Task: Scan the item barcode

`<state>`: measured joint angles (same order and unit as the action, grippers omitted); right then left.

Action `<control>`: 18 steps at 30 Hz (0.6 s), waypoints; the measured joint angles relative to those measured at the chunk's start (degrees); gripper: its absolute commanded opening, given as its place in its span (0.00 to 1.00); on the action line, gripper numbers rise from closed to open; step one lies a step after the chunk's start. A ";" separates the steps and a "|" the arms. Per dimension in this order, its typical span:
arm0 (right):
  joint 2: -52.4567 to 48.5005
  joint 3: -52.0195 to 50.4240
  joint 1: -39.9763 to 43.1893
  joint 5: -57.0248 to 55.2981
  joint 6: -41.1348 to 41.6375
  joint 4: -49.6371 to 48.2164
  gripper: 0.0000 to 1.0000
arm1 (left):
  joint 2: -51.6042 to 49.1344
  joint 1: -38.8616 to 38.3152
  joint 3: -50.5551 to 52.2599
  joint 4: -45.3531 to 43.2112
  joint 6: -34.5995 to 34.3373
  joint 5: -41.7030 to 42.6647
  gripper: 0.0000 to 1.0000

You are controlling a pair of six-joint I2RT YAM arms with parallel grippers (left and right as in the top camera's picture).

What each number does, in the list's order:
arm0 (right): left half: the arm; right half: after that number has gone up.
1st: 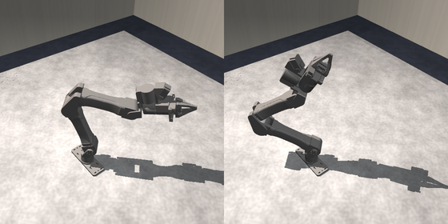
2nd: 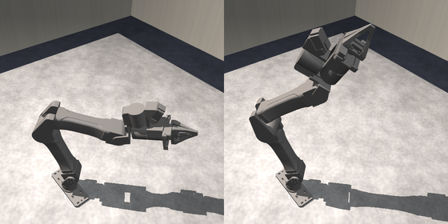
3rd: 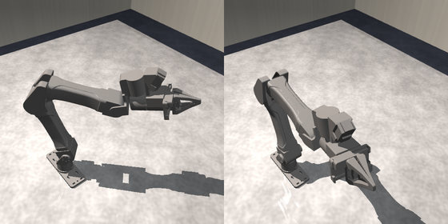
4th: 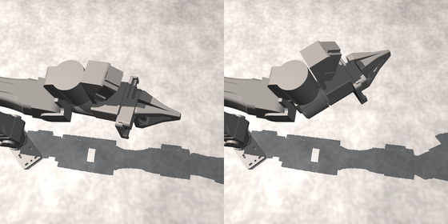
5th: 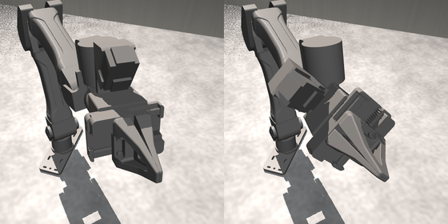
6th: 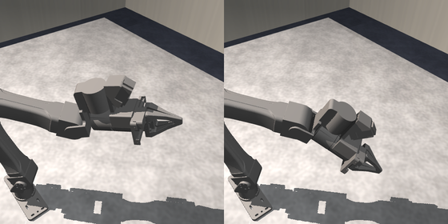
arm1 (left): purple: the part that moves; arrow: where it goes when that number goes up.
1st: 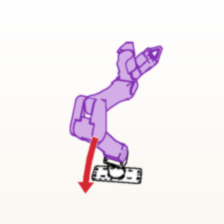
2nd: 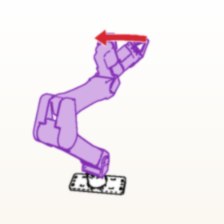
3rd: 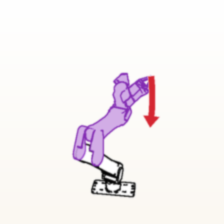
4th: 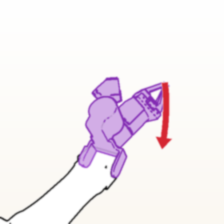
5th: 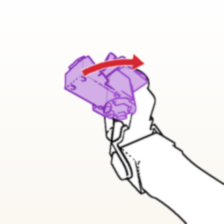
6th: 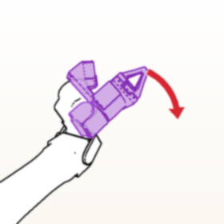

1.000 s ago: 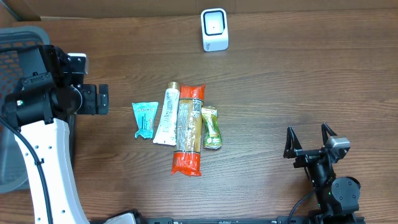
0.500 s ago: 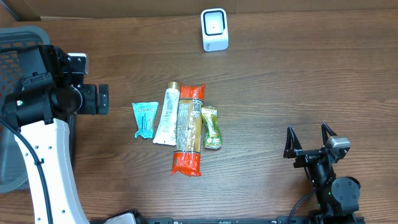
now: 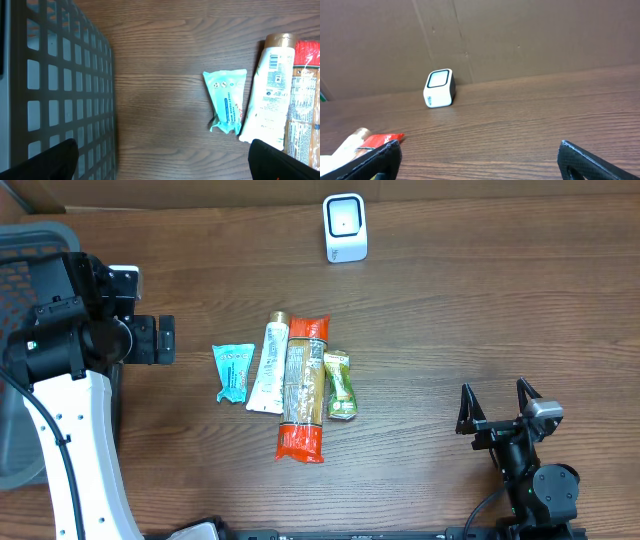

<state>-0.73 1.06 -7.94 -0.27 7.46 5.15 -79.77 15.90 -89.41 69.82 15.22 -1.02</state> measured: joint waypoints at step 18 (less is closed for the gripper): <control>0.00 0.00 0.00 -0.66 0.00 -1.25 1.00 | 0.00 0.00 0.00 0.00 0.00 0.00 1.00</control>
<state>-0.73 1.06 -7.94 -0.93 7.46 3.90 -79.77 15.90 -89.41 69.82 15.22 -1.02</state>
